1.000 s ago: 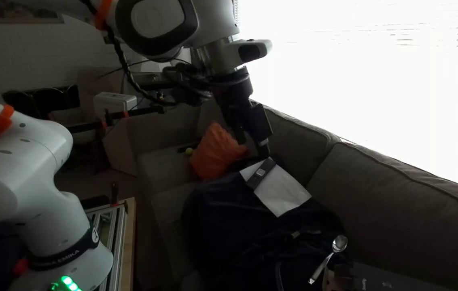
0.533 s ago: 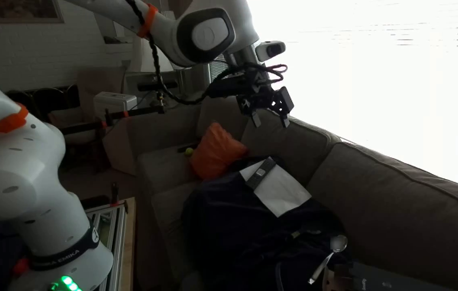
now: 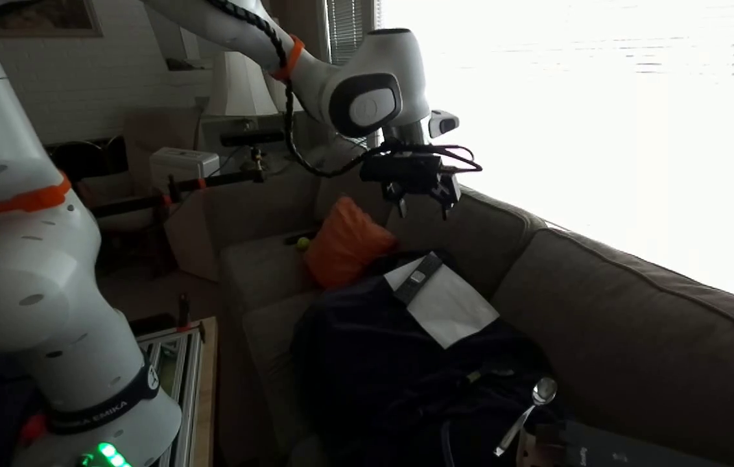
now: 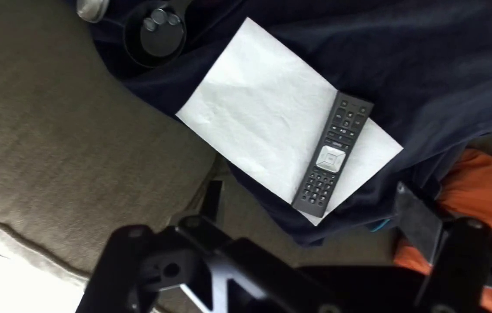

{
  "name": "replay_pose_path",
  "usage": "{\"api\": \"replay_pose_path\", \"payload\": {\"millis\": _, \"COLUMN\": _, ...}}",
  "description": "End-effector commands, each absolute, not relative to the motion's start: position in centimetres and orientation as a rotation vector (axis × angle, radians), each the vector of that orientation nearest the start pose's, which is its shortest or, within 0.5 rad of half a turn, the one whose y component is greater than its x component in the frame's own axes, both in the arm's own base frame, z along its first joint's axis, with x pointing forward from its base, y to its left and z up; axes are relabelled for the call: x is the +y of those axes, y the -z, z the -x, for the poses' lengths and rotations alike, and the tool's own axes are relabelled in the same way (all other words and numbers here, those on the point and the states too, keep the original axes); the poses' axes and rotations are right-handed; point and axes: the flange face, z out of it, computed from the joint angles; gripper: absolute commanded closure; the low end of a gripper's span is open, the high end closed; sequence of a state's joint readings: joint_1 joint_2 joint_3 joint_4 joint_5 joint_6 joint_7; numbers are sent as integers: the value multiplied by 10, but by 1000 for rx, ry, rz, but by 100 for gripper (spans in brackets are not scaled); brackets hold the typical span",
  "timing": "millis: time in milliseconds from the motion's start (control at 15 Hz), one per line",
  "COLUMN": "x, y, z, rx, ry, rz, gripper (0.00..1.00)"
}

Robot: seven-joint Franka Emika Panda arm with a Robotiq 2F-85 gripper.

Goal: Press the bottom left button of the black remote

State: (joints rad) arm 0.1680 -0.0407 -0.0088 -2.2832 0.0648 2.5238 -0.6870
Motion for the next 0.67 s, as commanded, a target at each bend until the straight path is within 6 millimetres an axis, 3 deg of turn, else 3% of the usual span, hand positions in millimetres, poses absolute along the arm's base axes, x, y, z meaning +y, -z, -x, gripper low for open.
{"api": "replay_pose_path", "payload": {"millis": 0, "x": 106, "y": -365, "z": -542, "rx": -1314, "ry": 401, "rz": 2776, "gripper": 0}}
{"api": "replay_pose_path", "payload": {"millis": 333, "x": 131, "y": -313, "z": -546, "rx": -1412, "ry": 263, "rz": 2638, "gripper": 0}}
{"api": "replay_pose_path", "payload": {"millis": 600, "x": 139, "y": -273, "z": -549, "rx": -1442, "ry": 180, "rz": 2601, "gripper": 0}}
